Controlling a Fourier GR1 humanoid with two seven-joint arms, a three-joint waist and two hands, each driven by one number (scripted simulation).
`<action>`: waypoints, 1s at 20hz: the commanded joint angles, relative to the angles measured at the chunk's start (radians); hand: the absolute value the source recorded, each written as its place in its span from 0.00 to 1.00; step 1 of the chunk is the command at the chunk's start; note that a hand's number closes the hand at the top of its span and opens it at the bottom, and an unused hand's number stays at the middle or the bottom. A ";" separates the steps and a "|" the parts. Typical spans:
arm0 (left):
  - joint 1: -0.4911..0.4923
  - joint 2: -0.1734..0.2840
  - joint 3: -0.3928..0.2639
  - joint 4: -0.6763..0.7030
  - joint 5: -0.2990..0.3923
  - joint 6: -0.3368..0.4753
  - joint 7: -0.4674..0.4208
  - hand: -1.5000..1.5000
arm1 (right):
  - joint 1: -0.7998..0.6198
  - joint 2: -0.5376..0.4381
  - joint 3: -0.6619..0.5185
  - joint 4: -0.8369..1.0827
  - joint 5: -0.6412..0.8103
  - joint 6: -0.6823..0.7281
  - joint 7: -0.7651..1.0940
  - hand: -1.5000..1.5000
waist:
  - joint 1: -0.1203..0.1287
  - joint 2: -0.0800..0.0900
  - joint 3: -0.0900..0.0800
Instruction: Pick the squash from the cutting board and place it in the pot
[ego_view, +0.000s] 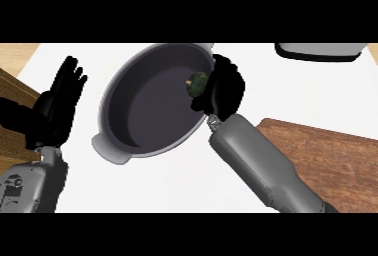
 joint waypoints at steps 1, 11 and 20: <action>-0.007 -0.027 -0.017 -0.003 0.000 0.010 0.007 0.50 | 0.023 0.011 -0.008 -0.012 -0.119 -0.246 0.037 0.00 | 0.000 0.002 0.001; 0.037 0.021 0.031 0.003 -0.001 -0.007 -0.025 0.50 | 0.111 0.012 -0.003 -0.122 -0.218 -0.671 -0.135 0.00 | -0.042 -0.012 0.000; 0.062 0.031 0.068 -0.033 -0.002 0.014 0.023 0.50 | 0.359 -0.026 0.036 -0.478 -0.161 -0.529 -0.164 0.00 | -0.093 -0.023 -0.002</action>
